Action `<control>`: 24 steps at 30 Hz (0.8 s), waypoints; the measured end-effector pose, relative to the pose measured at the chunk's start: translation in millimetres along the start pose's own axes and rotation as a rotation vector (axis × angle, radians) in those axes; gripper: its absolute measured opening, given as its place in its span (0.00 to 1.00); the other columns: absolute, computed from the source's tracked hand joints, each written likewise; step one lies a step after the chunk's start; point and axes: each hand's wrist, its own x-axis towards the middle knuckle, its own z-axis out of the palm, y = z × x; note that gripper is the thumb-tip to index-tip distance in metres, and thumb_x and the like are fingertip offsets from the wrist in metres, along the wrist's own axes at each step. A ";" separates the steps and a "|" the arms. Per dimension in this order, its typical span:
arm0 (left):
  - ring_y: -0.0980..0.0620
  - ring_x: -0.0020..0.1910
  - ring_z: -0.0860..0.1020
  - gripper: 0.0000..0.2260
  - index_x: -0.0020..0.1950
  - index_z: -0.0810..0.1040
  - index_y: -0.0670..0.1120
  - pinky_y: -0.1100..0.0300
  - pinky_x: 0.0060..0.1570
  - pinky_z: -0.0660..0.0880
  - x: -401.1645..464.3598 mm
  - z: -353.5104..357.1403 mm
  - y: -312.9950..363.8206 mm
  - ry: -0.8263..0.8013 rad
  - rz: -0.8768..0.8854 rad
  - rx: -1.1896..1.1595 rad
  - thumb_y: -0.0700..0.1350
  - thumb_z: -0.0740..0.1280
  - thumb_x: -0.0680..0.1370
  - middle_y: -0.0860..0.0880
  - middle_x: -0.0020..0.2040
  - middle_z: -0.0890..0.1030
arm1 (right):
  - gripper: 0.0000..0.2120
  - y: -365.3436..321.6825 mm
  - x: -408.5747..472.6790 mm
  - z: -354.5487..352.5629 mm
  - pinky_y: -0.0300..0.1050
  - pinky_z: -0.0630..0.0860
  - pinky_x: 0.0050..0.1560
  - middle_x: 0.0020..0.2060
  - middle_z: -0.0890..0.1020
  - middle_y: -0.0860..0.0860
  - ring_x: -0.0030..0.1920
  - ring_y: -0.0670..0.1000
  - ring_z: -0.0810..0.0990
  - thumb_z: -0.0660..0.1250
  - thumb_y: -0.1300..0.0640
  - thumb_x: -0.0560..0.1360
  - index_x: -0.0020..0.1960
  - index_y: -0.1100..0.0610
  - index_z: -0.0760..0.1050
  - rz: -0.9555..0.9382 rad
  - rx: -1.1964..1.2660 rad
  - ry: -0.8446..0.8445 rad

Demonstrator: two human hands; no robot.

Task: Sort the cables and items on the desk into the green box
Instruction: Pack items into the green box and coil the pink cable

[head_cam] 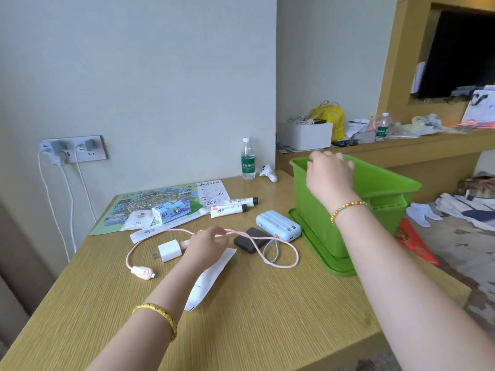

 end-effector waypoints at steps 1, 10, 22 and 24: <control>0.45 0.61 0.74 0.13 0.62 0.75 0.50 0.51 0.61 0.71 -1.9 0.2 -3.2 -0.018 0.008 0.053 0.50 0.62 0.78 0.46 0.63 0.77 | 0.10 -11.0 -4.8 5.3 0.53 0.67 0.55 0.54 0.79 0.58 0.57 0.60 0.73 0.58 0.60 0.76 0.54 0.60 0.74 -0.077 0.062 0.076; 0.40 0.74 0.55 0.38 0.76 0.52 0.51 0.44 0.67 0.63 -32.5 1.7 -19.6 -0.353 -0.082 0.482 0.64 0.63 0.72 0.44 0.76 0.55 | 0.09 -58.0 -61.5 96.5 0.49 0.74 0.47 0.49 0.77 0.58 0.53 0.60 0.76 0.54 0.62 0.77 0.45 0.60 0.73 -0.202 0.177 -0.595; 0.44 0.54 0.78 0.20 0.67 0.67 0.47 0.56 0.42 0.71 -32.1 -7.1 -10.4 -0.071 -0.015 0.505 0.36 0.53 0.76 0.43 0.57 0.78 | 0.10 -49.1 -73.6 115.2 0.54 0.78 0.48 0.46 0.80 0.58 0.45 0.58 0.80 0.55 0.63 0.77 0.54 0.59 0.74 -0.053 0.359 -0.681; 0.45 0.51 0.78 0.16 0.61 0.74 0.44 0.57 0.43 0.72 -29.3 -23.0 -9.9 -0.044 0.001 0.405 0.37 0.53 0.77 0.43 0.53 0.79 | 0.13 -46.5 -70.8 119.2 0.55 0.74 0.56 0.57 0.75 0.57 0.58 0.57 0.74 0.59 0.59 0.78 0.61 0.58 0.71 -0.139 0.269 -0.658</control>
